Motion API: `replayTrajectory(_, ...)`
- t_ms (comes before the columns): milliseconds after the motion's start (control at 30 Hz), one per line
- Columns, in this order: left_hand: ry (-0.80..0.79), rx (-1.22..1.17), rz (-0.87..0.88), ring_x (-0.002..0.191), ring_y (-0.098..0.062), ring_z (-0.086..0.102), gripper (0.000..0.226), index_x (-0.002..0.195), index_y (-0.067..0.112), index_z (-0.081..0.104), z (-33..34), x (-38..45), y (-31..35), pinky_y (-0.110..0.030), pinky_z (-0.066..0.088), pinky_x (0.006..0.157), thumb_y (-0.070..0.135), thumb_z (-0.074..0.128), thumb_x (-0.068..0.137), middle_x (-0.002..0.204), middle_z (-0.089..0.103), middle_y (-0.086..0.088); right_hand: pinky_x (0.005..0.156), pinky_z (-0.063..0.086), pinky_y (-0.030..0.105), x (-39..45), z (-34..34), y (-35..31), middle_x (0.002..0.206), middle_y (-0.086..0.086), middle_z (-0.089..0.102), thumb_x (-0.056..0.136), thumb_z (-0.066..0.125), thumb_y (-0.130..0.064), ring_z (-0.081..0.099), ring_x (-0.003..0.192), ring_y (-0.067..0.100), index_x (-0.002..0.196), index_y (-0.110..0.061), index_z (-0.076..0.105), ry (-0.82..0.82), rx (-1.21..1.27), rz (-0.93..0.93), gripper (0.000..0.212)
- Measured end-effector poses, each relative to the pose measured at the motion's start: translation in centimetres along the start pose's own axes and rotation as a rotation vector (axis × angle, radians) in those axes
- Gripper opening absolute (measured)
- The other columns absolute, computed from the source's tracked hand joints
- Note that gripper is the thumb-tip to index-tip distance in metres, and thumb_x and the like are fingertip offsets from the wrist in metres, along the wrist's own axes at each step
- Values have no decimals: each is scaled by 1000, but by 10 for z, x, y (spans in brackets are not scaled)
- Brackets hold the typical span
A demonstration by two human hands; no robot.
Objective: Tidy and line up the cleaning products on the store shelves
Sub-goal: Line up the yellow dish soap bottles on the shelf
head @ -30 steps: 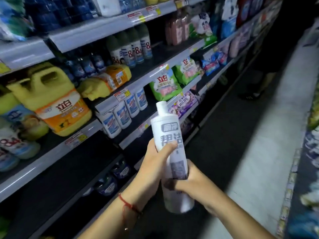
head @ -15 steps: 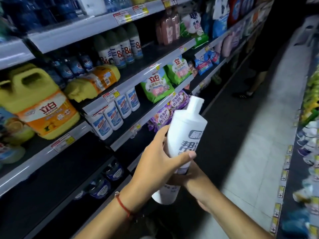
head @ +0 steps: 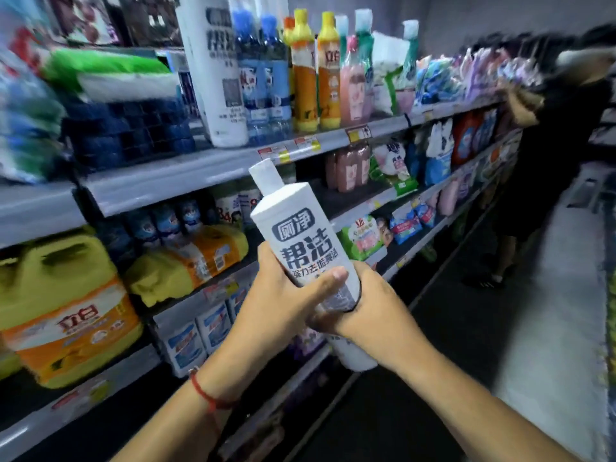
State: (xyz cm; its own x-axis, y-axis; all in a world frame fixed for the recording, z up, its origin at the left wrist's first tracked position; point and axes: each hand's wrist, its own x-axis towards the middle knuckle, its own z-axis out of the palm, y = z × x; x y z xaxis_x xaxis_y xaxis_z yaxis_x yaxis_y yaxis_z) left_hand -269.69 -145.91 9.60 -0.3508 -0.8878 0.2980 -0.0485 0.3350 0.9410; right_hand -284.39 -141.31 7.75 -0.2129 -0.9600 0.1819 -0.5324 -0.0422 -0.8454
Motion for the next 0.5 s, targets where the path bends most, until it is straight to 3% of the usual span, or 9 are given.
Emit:
replayTrajectory(100, 80, -41, 95, 97, -8, 72, 55, 123, 18, 50, -19, 48, 10, -21, 57, 76, 21, 83, 79, 108, 73, 3, 79, 60, 37, 50, -5, -24, 104, -13, 68, 52, 88, -48, 67, 93, 5, 111, -41, 57, -40, -32, -69, 67)
replayTrajectory(200, 133, -74, 144, 101, -15, 72, 59, 125, 15, 52, -37, 89, 15, -34, 61, 81, 23, 86, 78, 110, 73, 0, 81, 58, 34, 95, -13, -43, 109, -18, 64, 59, 85, -51, 64, 97, 1, 116, -46, 54, -121, -60, -152, 65)
replayTrajectory(367, 172, -98, 186, 96, -17, 74, 50, 116, 22, 57, -55, 148, 20, -38, 62, 76, 28, 82, 73, 105, 75, 1, 79, 55, 16, 160, -33, -59, 115, -28, 61, 81, 76, -51, 62, 97, -11, 121, -59, 46, -283, -57, -225, 51)
replayTrajectory(500, 259, -73, 231, 94, -17, 74, 52, 119, 12, 56, -66, 185, 29, -28, 59, 71, 25, 80, 75, 103, 75, -2, 96, 53, 31, 216, -54, -76, 122, -24, 61, 78, 64, -69, 60, 111, -4, 132, -50, 50, -260, -37, -301, 59)
